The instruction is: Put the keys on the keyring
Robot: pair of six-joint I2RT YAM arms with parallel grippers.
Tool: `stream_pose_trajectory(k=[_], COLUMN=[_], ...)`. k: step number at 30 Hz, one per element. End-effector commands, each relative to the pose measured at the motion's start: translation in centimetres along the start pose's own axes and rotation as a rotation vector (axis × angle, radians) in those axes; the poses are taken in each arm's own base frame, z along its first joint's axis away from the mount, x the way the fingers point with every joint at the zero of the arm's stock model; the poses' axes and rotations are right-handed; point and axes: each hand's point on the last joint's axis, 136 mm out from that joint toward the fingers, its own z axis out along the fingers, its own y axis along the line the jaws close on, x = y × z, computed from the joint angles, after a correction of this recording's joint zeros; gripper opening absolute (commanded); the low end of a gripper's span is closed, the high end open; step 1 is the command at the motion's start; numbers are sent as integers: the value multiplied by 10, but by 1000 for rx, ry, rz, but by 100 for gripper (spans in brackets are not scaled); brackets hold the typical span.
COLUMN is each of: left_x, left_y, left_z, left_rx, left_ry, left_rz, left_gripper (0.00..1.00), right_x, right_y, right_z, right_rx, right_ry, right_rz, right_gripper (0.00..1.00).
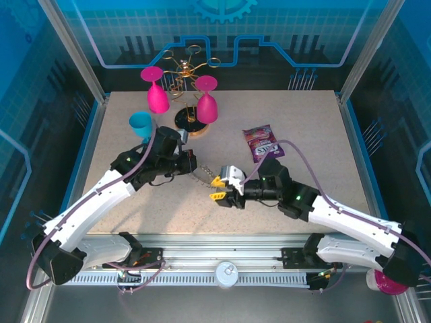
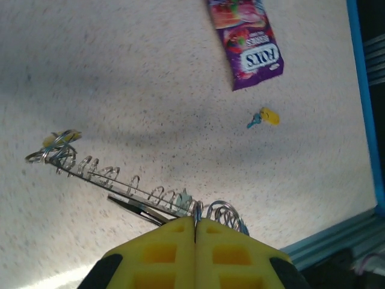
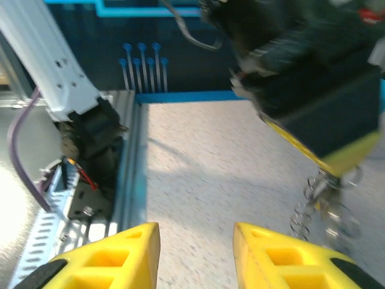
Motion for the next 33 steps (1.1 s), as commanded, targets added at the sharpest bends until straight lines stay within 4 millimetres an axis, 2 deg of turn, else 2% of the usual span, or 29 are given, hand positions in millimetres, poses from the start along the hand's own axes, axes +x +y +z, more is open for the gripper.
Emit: stream_pose_trajectory(k=[1,3,7,11,13,20,27,33], left_x=[6,11,19,28,31,39,44,43], left_y=[5,6,6,2,3,0,1,-2], left_z=[-3,-2,-4,-5,-6,-12,-13,-14], left_rx=[-48,-65,-88,-85,-91,-90,-96,-83], left_ry=[32,58,109,157,174,219,245,246], left_rz=[-322,-440,-585,-659,-675,-687,-696,-702], left_gripper=[0,0,0,0,0,0,0,0], right_x=[-6,-1,24,50,55,64,61,60], right_y=[0,-10,-30,-46,-47,-56,-65,-66], right_z=[18,29,47,55,57,74,79,81], right_rx=[25,84,184,266,267,258,275,258], right_ry=[-73,-90,-65,-35,-41,-81,-99,-112], right_rz=[50,82,151,203,207,218,192,166], right_gripper=[39,41,42,49,51,57,59,49])
